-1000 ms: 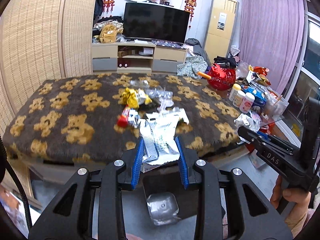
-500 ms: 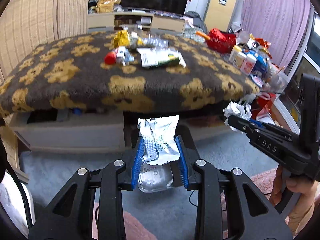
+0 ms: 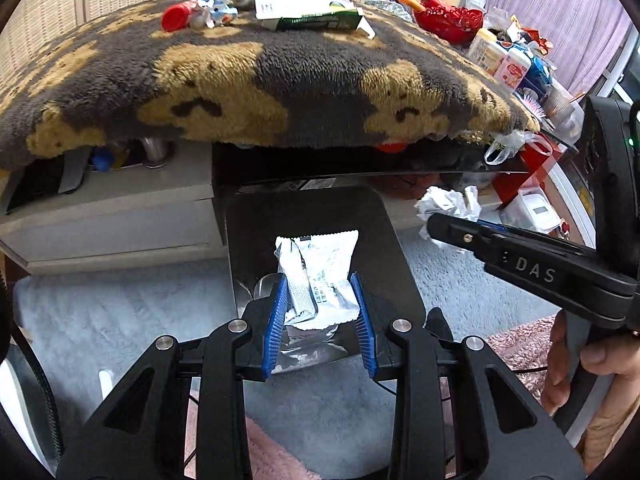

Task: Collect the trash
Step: 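Carry the receipts and foil in both grippers down over the black bin, then open both grippers to drop the receipts and foil into the bin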

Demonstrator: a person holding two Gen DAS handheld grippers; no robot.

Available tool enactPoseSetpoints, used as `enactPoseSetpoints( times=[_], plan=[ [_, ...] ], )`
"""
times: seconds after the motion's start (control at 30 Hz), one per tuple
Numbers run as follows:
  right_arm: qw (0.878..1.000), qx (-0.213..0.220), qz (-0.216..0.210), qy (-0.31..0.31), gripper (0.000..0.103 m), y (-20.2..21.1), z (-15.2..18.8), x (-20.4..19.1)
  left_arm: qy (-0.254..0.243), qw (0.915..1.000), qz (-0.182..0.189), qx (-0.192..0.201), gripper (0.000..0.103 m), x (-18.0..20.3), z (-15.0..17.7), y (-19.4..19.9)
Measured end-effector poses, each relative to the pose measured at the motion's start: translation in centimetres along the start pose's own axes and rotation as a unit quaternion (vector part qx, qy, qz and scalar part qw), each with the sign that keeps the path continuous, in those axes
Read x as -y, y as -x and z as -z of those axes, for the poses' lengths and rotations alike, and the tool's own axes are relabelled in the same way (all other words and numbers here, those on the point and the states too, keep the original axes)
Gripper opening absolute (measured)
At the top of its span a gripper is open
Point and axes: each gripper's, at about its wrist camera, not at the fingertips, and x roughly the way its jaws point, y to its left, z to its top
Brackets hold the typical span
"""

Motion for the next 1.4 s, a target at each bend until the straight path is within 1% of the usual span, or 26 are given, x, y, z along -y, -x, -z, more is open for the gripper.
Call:
enactPoseSetpoints(
  times=[0.13,0.17,0.23,0.27,0.3,0.37,0.4,0.5,0.57,0.63,0.7,0.8,0.97,1.07,1.23,1.4],
  plan=[
    [1.000,-0.002,-0.010,-0.001,0.024,-0.8,-0.7,-0.4,-0.002,1.0000,-0.001,-0.003,0.031,0.0,-0.6,-0.6],
    [1.000,-0.001,-0.013,-0.001,0.026,-0.9,-0.9,-0.6,-0.003,1.0000,-0.002,-0.004,0.031,0.0,-0.6,-0.7],
    [1.000,0.003,-0.016,-0.004,0.038,-1.0,-1.2,-0.7,-0.001,1.0000,-0.004,-0.007,0.033,-0.2,-0.8,-0.9],
    [1.000,0.005,-0.018,-0.007,0.052,-1.1,-1.4,-0.8,0.002,1.0000,-0.003,-0.008,0.033,-0.4,-0.9,-0.9],
    [1.000,0.006,-0.019,-0.010,0.061,-1.1,-1.6,-0.8,0.004,0.9999,-0.003,-0.009,0.034,-0.5,-1.0,-1.0],
    [1.000,0.010,-0.022,-0.013,0.061,-0.9,-1.8,-0.8,0.008,0.9999,-0.004,-0.011,0.039,-0.8,-1.1,-1.0],
    [1.000,0.011,-0.022,-0.014,0.061,-0.9,-1.9,-0.8,0.009,0.9999,-0.005,-0.010,0.044,-0.9,-1.1,-1.0],
    [1.000,0.015,-0.020,-0.016,0.061,-0.6,-2.0,-0.6,0.010,0.9999,-0.009,-0.003,0.054,-1.1,-1.1,-0.5],
    [1.000,0.019,-0.017,-0.016,0.063,-0.3,-2.0,-0.4,0.011,0.9999,-0.011,0.001,0.059,-1.1,-1.2,-0.2],
    [0.999,0.025,-0.009,-0.019,0.070,0.0,-2.1,-0.1,0.011,0.9998,-0.014,0.006,0.065,-1.1,-1.3,0.3],
    [0.999,0.035,0.000,-0.026,0.081,0.4,-2.1,0.5,0.009,0.9997,-0.018,0.016,0.070,-1.2,-1.4,1.1],
    [0.998,0.051,0.006,-0.037,0.086,1.3,-2.1,1.3,0.008,0.9993,-0.024,0.029,0.074,-1.5,-1.4,2.3],
    [0.997,0.071,0.024,-0.034,0.087,2.7,-2.4,1.2,0.015,0.9982,-0.029,0.051,0.076,-2.7,-2.1,4.3],
    [0.996,0.081,0.022,-0.029,0.087,3.6,-3.0,0.3,0.022,0.9970,-0.035,0.065,0.076,-3.7,-2.8,5.3],
    [0.995,0.100,0.023,-0.008,0.087,4.6,-5.4,-2.4,0.029,0.9950,-0.050,0.081,0.076,-5.9,-4.7,6.4],
    [0.993,0.112,0.020,-0.008,0.087,4.5,-8.5,-4.1,0.029,0.9918,-0.072,0.102,0.076,-7.7,-7.4,7.5]
  ],
)
